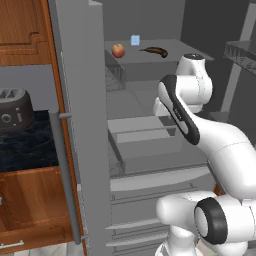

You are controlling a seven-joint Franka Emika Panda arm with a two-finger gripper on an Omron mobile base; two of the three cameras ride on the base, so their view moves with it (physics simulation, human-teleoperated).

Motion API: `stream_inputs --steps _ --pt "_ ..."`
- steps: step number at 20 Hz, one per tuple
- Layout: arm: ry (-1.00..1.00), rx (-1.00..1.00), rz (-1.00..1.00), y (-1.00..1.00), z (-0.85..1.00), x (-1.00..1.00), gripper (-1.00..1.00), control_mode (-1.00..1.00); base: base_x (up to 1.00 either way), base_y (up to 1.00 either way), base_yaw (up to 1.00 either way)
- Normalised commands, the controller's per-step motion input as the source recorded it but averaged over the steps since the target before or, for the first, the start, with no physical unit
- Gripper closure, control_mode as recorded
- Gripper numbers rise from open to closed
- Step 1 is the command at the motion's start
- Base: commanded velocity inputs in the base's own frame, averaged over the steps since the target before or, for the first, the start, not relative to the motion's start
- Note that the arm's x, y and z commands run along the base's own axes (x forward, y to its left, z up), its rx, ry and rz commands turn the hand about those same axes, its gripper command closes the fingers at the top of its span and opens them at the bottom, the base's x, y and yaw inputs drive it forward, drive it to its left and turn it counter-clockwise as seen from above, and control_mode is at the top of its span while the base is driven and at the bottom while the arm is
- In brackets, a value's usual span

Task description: Pick the peach and banana from the fridge and place them on the plate next to the blender to make a fruit smoothie.

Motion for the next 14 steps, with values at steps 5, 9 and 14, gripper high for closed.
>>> stream_inputs --steps 5,9,14 --pt "-0.16 0.01 0.0 0.13 0.3 -0.06 -1.0 -1.0 0.0 0.0 0.0" --pt "-0.59 0.0 0.0 -0.01 0.89 -0.38 -1.0 -1.0 0.0 0.0 0.0" --pt "-0.54 0.0 -0.01 -0.15 1.0 -0.11 -1.0 -1.0 0.0 0.0 0.0"
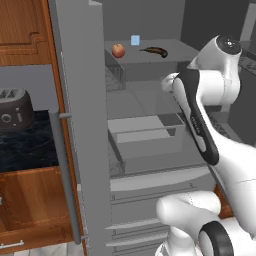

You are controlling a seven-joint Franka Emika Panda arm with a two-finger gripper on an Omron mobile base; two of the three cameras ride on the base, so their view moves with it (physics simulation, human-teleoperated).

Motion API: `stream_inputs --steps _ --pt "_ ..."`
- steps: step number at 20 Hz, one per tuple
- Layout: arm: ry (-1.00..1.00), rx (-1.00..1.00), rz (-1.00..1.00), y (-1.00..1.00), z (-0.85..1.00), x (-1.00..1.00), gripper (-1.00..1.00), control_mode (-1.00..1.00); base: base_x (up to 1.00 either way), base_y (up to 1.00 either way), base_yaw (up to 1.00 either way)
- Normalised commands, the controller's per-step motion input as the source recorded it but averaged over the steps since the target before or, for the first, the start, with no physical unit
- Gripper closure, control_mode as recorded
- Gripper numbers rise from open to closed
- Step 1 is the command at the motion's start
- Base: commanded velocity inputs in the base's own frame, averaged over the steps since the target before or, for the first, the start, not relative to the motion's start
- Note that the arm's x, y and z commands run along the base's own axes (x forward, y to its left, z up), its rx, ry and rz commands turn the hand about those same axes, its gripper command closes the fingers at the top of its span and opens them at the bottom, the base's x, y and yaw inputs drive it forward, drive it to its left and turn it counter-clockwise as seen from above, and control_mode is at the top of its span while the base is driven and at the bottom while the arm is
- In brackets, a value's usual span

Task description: Pick the peach and banana from the fridge and place them on the plate next to the blender to make a fruit smoothie.

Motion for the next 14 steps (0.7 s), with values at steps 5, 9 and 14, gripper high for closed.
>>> stream_inputs --steps 5,9,14 --pt "-0.25 0.01 -0.07 -0.07 0.75 0.3 -1.0 -1.0 0.0 0.0 0.0" --pt "0.0 0.09 -0.09 -0.06 0.22 0.85 -1.0 -1.0 0.0 0.0 0.0" --pt "0.0 0.12 -0.04 -0.24 0.3 0.88 -1.0 -1.0 0.0 0.0 0.0"
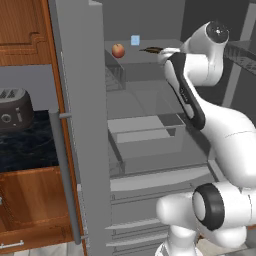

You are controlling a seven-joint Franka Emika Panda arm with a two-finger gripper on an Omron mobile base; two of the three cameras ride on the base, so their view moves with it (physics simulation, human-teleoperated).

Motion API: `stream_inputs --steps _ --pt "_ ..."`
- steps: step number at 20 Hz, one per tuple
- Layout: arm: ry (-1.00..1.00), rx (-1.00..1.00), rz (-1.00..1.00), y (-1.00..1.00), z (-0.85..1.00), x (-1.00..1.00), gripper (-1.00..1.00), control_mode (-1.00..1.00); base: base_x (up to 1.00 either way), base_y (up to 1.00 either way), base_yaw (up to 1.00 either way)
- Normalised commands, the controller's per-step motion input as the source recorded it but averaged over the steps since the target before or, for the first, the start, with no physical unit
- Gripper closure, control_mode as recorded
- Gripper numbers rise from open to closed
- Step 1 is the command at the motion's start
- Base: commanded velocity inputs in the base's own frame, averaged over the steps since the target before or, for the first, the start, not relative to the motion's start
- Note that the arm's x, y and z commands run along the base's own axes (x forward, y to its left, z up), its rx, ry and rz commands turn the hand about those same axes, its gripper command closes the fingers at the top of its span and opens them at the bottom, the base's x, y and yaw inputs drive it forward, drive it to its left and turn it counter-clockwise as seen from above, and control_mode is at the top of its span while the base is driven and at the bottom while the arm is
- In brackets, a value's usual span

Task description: Pick the peach and banana from the fridge and place them on the plate next to the blender to make a fruit smoothie.

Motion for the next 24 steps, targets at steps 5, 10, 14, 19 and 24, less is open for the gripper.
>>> stream_inputs --steps 5,10,14,19,24 --pt "0.01 0.07 -0.01 -0.21 0.08 0.97 -1.0 -1.0 0.0 0.0 0.0" --pt "0.0 0.0 0.0 -0.12 -0.07 0.93 -1.0 -1.0 0.0 0.0 0.0" --pt "0.02 0.0 0.0 -0.14 -0.15 0.89 -1.0 -1.0 0.0 0.0 0.0" --pt "0.05 0.0 0.0 -0.04 -0.27 0.72 -1.0 -1.0 0.0 0.0 0.0" --pt "0.03 0.0 0.0 -0.04 -0.02 0.64 -1.0 -1.0 0.0 0.0 0.0"
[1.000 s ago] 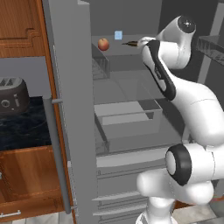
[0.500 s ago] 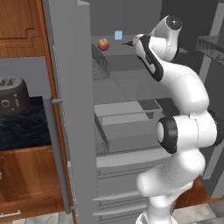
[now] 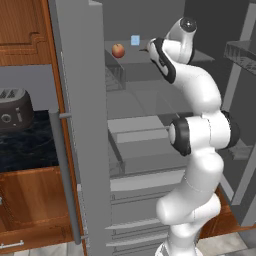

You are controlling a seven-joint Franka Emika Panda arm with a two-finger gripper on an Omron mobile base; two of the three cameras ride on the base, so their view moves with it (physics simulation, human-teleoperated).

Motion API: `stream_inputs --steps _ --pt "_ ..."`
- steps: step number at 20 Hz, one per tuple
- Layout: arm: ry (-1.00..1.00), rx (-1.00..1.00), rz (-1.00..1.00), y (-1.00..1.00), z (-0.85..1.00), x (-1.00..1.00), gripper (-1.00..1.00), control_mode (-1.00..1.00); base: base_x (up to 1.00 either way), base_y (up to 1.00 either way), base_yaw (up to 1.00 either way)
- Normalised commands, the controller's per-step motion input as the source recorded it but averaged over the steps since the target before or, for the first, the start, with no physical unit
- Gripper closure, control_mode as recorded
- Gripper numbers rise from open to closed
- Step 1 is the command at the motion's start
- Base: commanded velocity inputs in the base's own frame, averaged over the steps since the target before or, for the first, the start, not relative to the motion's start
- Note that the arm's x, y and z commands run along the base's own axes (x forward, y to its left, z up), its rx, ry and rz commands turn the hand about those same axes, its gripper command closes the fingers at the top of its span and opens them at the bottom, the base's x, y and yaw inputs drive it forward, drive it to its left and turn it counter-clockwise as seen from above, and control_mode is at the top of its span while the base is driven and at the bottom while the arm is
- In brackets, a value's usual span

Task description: Pick the peach and banana from the fridge and place them on the plate next to the blender to make a fruit smoothie.

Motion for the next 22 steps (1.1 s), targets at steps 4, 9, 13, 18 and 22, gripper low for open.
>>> stream_inputs --steps 4,9,13,18,22 --pt "0.01 0.0 0.0 0.0 -0.11 0.55 -1.0 -1.0 0.0 0.0 0.0" --pt "0.05 -0.01 0.0 0.0 -0.46 0.41 1.0 -1.0 0.0 0.0 0.0" --pt "0.01 -0.01 0.0 -0.03 -0.5 0.2 1.0 -1.0 0.0 0.0 0.0" --pt "-0.05 -0.01 0.0 0.0 -0.1 0.02 1.0 -1.0 0.0 0.0 0.0" --pt "-0.02 0.0 0.0 -0.04 -0.06 -0.25 1.0 -1.0 0.0 0.0 0.0"
